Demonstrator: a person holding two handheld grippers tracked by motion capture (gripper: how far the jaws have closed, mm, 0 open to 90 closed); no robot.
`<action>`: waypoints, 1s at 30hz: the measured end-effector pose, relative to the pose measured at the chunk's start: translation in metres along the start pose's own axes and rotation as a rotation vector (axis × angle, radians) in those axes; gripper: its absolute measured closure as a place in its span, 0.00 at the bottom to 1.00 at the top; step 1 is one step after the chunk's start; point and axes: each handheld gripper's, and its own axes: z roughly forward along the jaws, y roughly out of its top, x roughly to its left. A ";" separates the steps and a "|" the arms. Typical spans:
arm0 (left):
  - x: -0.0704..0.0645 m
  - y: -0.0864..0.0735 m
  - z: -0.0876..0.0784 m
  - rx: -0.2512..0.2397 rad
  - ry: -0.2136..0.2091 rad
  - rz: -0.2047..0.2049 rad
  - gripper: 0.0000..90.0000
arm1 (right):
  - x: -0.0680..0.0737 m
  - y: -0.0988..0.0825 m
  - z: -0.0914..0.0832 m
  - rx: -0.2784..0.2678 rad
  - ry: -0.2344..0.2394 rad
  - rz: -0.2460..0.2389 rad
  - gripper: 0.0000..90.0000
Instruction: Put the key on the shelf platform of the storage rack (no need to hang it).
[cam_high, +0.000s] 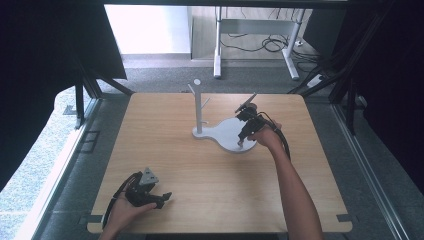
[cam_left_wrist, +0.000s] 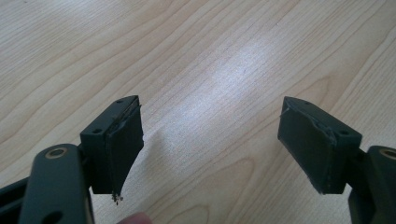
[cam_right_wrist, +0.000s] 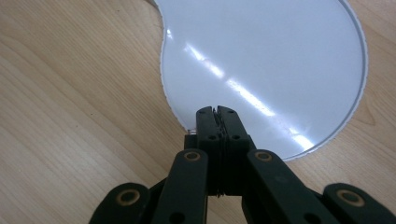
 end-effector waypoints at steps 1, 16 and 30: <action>0.001 0.000 0.000 0.000 0.001 0.001 0.25 | -0.002 0.002 -0.001 -0.006 0.000 0.006 1.00; 0.003 -0.001 -0.002 -0.008 0.003 -0.011 0.25 | -0.018 0.018 0.008 -0.031 -0.015 0.056 1.00; 0.004 -0.001 -0.004 -0.013 0.004 -0.008 0.25 | -0.024 0.029 0.049 -0.070 -0.038 0.123 1.00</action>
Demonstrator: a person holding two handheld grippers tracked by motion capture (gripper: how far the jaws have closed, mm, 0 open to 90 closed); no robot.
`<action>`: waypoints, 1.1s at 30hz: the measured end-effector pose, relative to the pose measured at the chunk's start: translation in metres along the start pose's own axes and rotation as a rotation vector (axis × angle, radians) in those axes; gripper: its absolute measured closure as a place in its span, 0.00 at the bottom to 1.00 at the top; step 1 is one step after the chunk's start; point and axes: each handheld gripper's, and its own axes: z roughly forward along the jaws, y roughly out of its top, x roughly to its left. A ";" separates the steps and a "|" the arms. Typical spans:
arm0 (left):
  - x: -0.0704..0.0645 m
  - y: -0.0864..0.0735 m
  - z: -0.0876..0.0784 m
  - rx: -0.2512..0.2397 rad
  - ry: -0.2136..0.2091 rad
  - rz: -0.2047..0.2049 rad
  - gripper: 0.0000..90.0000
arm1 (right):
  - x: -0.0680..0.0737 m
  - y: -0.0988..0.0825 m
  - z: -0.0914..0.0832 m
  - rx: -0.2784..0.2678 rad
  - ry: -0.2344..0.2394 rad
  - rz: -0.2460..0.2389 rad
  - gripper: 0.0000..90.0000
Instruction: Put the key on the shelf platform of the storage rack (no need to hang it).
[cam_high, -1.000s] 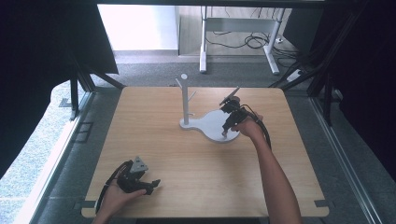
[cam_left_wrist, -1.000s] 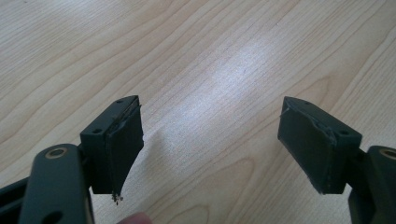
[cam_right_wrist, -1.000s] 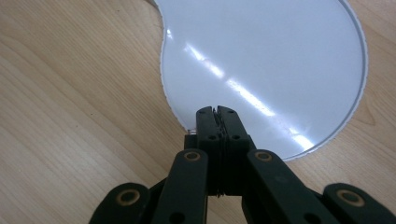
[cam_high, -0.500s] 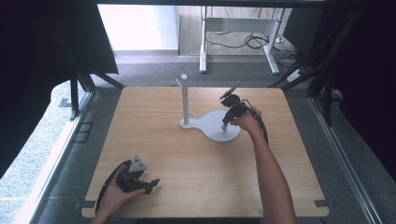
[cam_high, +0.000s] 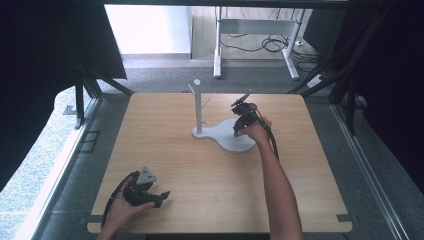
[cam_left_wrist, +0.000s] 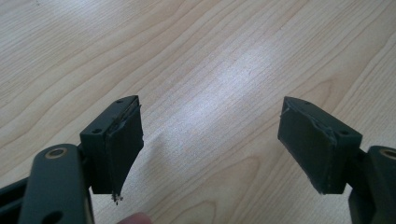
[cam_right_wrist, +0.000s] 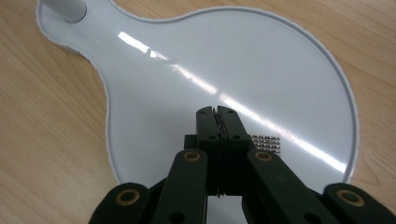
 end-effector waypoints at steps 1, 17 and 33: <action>0.000 0.000 0.000 0.000 0.000 0.000 0.25 | 0.001 0.000 0.002 -0.001 -0.001 0.000 1.00; -0.002 0.000 0.002 0.004 -0.002 0.006 0.25 | 0.007 -0.004 0.006 0.005 0.011 -0.034 0.93; 0.000 0.000 -0.001 -0.004 0.005 -0.003 0.25 | 0.018 -0.018 -0.018 -0.045 0.053 -0.068 0.71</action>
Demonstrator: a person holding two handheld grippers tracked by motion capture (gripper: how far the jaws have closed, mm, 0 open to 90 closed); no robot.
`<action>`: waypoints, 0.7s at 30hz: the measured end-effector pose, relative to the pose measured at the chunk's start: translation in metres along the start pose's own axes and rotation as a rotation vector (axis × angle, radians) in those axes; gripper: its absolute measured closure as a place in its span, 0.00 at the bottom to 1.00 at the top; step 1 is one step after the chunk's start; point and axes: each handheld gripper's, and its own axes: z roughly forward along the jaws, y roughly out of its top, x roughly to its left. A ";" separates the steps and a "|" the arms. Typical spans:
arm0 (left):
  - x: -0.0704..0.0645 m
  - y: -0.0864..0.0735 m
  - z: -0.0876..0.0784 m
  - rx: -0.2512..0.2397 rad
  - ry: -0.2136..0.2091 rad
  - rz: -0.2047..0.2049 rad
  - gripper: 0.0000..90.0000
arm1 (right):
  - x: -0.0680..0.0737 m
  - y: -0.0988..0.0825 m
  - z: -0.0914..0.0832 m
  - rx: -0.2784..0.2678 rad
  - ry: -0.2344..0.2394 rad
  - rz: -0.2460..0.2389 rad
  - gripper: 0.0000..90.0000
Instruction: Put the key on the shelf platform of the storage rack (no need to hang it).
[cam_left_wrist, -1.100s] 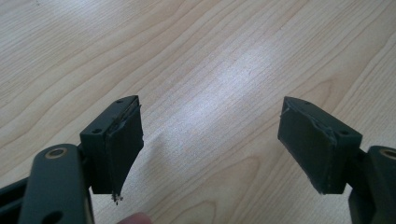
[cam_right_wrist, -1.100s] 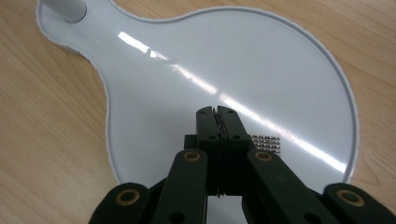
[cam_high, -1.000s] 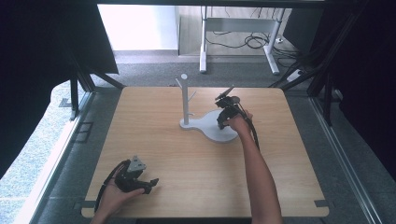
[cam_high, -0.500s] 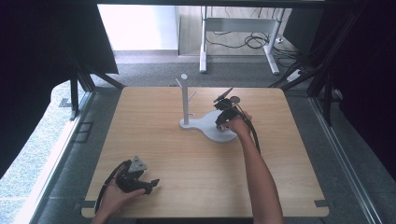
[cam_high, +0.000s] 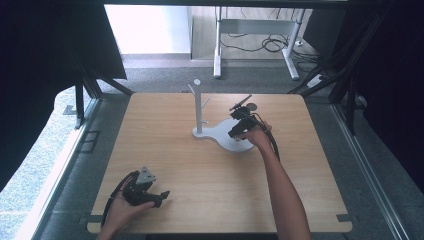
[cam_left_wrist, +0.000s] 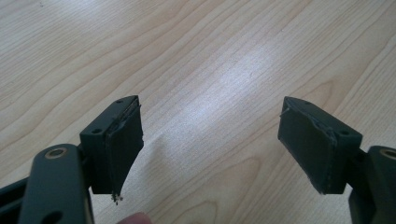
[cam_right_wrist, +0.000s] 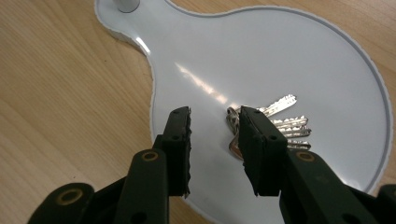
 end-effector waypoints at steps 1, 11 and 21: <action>0.000 0.000 0.000 0.000 0.000 0.000 0.25 | 0.000 -0.003 -0.003 -0.009 0.002 -0.003 0.70; -0.002 0.001 0.000 0.001 0.009 0.005 0.25 | 0.001 -0.038 -0.027 -0.094 0.044 -0.019 0.67; -0.004 0.001 0.002 0.002 0.011 0.008 0.25 | -0.002 -0.097 -0.050 -0.184 0.053 -0.028 0.66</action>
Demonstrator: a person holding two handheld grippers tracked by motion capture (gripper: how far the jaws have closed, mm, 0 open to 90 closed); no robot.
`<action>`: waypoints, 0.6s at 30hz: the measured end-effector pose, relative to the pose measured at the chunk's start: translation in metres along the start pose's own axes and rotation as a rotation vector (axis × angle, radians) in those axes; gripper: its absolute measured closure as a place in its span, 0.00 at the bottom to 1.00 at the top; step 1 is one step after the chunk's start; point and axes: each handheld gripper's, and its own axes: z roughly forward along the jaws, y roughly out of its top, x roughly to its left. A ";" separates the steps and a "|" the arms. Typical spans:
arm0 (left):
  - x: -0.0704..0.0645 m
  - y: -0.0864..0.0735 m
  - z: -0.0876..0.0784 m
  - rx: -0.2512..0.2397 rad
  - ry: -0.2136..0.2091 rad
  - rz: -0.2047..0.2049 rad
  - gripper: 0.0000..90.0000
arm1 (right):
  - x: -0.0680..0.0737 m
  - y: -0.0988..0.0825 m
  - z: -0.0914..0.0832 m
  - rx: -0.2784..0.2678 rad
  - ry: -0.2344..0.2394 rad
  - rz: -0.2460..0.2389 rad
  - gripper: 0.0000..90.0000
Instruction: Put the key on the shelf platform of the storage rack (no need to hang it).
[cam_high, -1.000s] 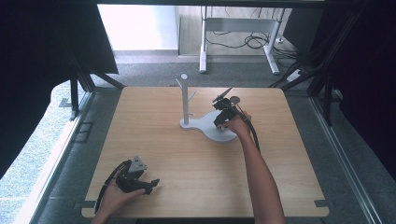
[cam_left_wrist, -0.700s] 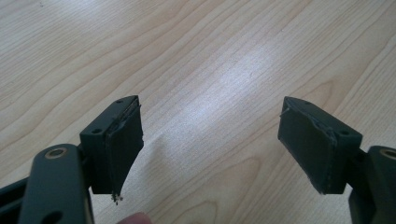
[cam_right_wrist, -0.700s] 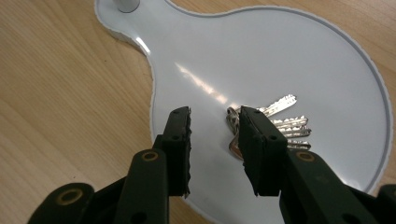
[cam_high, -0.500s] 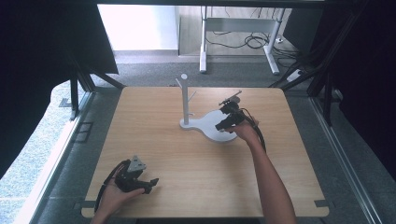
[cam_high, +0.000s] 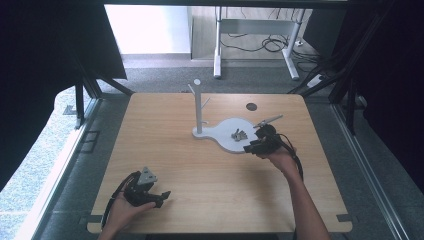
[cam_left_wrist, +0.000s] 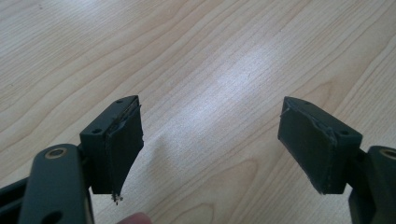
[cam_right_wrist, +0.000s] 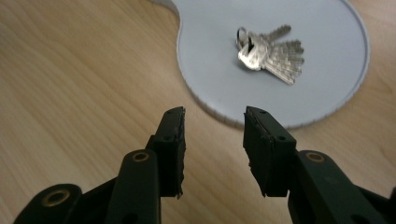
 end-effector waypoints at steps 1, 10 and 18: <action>0.000 0.000 0.000 0.002 0.002 0.000 0.25 | 0.000 -0.012 -0.005 -0.012 -0.003 0.003 0.65; -0.001 -0.001 0.004 0.014 0.004 -0.009 0.25 | 0.002 -0.073 -0.022 -0.058 -0.025 0.020 0.63; -0.002 -0.001 0.007 0.026 0.009 -0.002 0.25 | 0.002 -0.123 -0.031 -0.039 -0.052 0.053 0.59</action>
